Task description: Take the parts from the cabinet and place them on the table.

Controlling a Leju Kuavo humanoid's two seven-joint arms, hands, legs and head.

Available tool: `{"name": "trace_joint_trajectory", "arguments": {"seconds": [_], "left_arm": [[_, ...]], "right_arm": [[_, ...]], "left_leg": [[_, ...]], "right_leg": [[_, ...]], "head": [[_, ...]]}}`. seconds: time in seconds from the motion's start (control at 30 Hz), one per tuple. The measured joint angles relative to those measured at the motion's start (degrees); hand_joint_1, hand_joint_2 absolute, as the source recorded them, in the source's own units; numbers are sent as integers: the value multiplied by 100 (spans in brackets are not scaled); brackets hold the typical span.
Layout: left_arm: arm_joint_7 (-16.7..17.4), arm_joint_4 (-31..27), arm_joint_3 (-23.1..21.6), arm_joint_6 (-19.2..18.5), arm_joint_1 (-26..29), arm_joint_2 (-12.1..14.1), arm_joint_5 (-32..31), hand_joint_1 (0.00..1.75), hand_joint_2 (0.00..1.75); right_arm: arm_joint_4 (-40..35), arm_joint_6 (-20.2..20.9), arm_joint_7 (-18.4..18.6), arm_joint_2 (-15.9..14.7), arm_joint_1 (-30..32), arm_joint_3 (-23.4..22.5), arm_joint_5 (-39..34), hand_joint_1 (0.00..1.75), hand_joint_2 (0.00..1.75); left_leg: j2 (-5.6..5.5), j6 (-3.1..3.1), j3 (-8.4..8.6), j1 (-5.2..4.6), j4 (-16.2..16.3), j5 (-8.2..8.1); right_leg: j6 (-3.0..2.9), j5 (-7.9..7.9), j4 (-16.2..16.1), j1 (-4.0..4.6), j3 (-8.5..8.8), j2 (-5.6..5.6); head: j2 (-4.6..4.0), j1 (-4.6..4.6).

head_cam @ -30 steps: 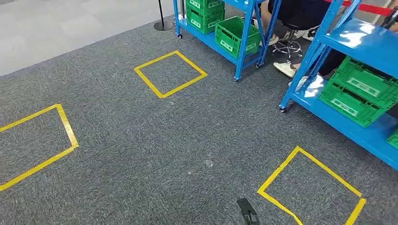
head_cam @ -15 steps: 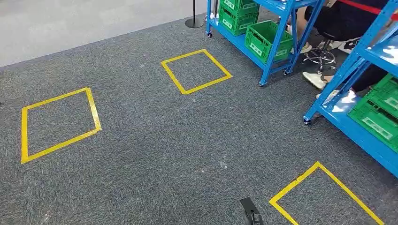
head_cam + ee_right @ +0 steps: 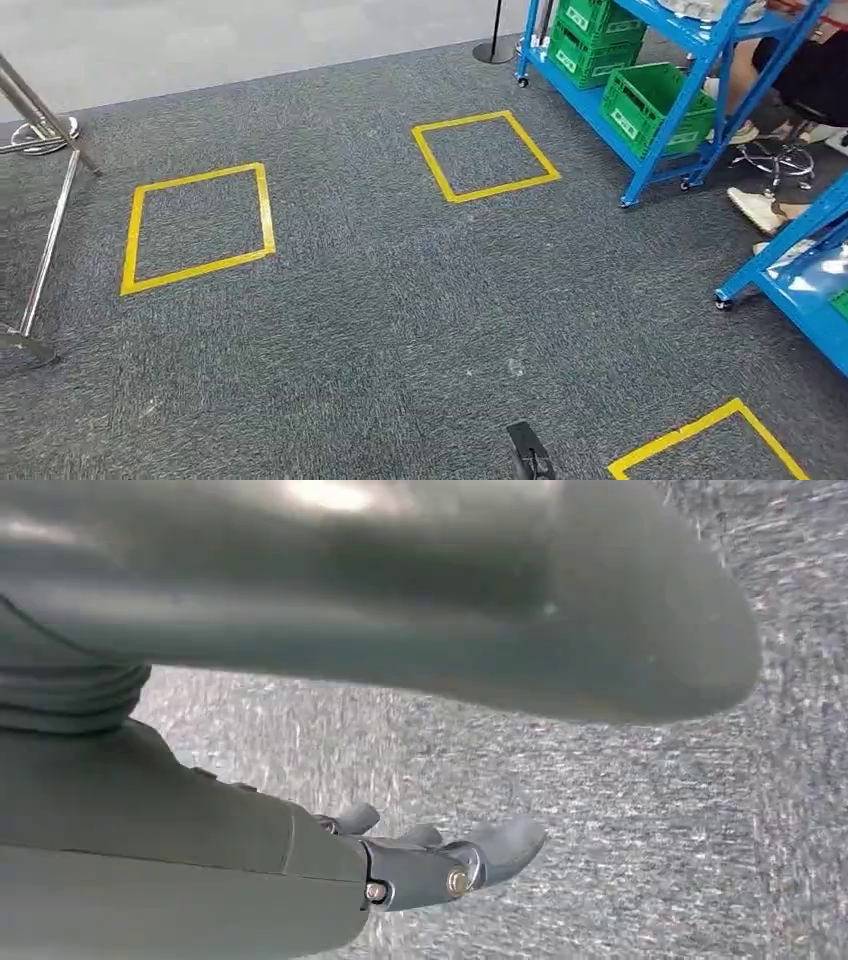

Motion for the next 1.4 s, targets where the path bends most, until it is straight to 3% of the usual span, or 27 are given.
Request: {"name": "trace_joint_trajectory", "arguments": {"seconds": [0.03,0.07,0.1,0.13,0.2,0.23,0.27,0.33,0.37,0.4,0.57,0.63,0.73,0.8,0.83,0.87,0.9,0.93,1.03,1.07,1.13,1.17,1.23,1.27,1.33,1.37,1.4], "left_arm": [[4,11,0,0,-3,2,0,175,175],[7,22,0,0,2,11,0,175,175],[6,37,-2,-2,-41,22,0,175,175],[4,55,-7,0,-85,22,0,175,175],[7,83,-9,4,-69,24,28,175,175],[7,98,-9,9,-58,30,37,175,175],[9,114,-9,9,-48,42,46,175,175],[7,122,2,9,-47,85,63,175,175],[2,120,9,9,-48,118,103,175,175],[-2,122,18,9,-47,144,136,175,175],[-7,116,83,-26,-15,276,214,175,175],[-13,109,118,-26,-41,310,223,175,175],[-13,125,120,-26,26,319,243,175,175],[-13,140,140,-24,74,337,277,175,175],[-20,142,160,-22,92,352,291,175,175],[-24,140,171,-17,103,365,306,175,175],[-26,142,177,-17,111,378,319,175,175],[-44,140,192,-18,126,396,334,175,175],[-79,151,236,-35,167,466,408,175,175],[-85,153,256,-37,178,492,413,175,175],[-92,173,262,-39,131,501,428,175,175],[-94,184,251,-50,92,483,428,175,175],[-79,251,225,-98,83,430,406,175,175],[-72,286,212,-109,75,398,400,175,175],[-74,328,184,-122,29,361,398,175,175],[-81,334,170,-122,-14,341,391,175,175],[-98,332,162,-122,-50,328,385,175,175]], "right_arm": [[0,2,-15,0,-4,0,0,0,0],[0,13,-33,18,-13,0,2,0,0],[0,24,-46,17,-8,-2,4,0,0],[0,44,-50,17,7,-2,9,0,0],[0,50,-48,17,42,-4,22,0,0],[0,53,-41,20,52,-4,24,0,0],[0,52,-35,20,53,-4,28,0,0],[0,52,-31,28,41,-4,31,0,0],[0,52,-26,33,36,-4,31,0,0],[0,52,-15,37,35,-4,31,0,0],[0,61,-28,61,-10,-4,79,0,0],[0,70,-31,68,-17,-2,98,0,0],[0,74,-26,70,17,-2,136,0,0],[0,87,-24,70,33,-2,144,0,0],[0,87,-22,70,30,-2,149,0,0],[0,85,-15,70,23,-2,157,0,0],[0,85,-7,70,21,-2,162,0,0],[0,83,7,70,18,-2,162,0,0],[0,37,57,70,-9,0,166,0,0],[0,24,66,76,-20,0,166,0,0],[0,-17,72,76,-37,-2,158,0,0],[0,-22,74,76,-35,-2,149,0,0],[0,-33,39,76,-27,-2,129,0,0],[0,-33,-6,79,-28,-2,125,0,0],[0,-33,-55,76,-42,-2,122,0,0],[0,-33,-81,77,-49,-2,122,0,0],[0,-33,-114,76,-50,-2,125,0,0]], "left_leg": [[-48,-39,-24,-2,-16,17],[106,-41,-54,4,59,-12],[464,-61,-141,-30,241,-165],[651,-90,-317,-26,614,-402],[749,-131,-712,-4,1489,-787],[753,-146,-824,3,1727,-829],[764,-155,-786,7,1669,-734],[851,-153,-368,7,900,-324],[1023,-148,-64,4,362,-118],[1303,-77,85,-37,61,-165],[953,107,89,-8,-1,-59],[843,170,82,8,-11,-40],[594,188,44,3,7,-32],[434,185,38,6,30,-33],[342,173,39,11,40,-33],[264,151,39,17,50,-33],[201,127,31,28,59,-30],[136,75,6,9,63,-31],[-40,-68,-17,47,-15,42],[-106,-108,-79,39,-29,59],[473,-116,-202,8,288,-176],[659,-142,-391,13,705,-417],[763,-170,-779,25,1593,-784],[770,-174,-846,25,1759,-788],[810,-173,-571,25,1289,-473],[900,-163,-251,24,722,-221],[1134,-144,53,16,195,-48]], "right_leg": [[-44,30,-33,-13,39,-56],[-104,78,-99,-40,53,-155],[-138,88,-121,-33,63,-201],[-154,89,-120,-20,59,-279],[-175,74,-116,-7,56,-431],[-178,71,-111,-5,52,-510],[-177,62,-108,-4,55,-586],[-162,35,-95,-6,66,-734],[-142,13,-77,-6,78,-795],[-105,-13,-69,17,98,-851],[57,-102,-52,40,138,-1108],[102,-377,378,-21,-20,-483],[117,-886,1685,-24,-684,-277],[104,-635,1544,-32,-666,-264],[86,-356,1079,-42,-461,-232],[73,-88,532,-56,-205,-129],[57,21,89,-77,-3,108],[79,-44,30,-60,21,207],[-11,0,7,3,21,-3],[-68,46,-56,-49,58,-83],[-145,91,-114,-50,68,-215],[-152,89,-114,-37,64,-288],[-171,75,-109,-20,59,-449],[-172,73,-107,-20,58,-523],[-162,58,-100,-20,66,-666],[-146,39,-88,-20,76,-738],[-122,15,-70,-13,93,-799]], "head": [[0,-2],[0,-4],[0,-37],[0,-46],[0,-48],[0,-48],[0,-46],[2,-46],[2,-48],[0,-48],[0,-35],[0,-20],[0,-4],[0,-4],[0,-7],[2,-4],[0,-4],[0,-11],[2,-4],[0,-7],[0,-33],[0,-33],[0,-33],[0,-33],[0,-33],[0,-33],[0,-33]]}}
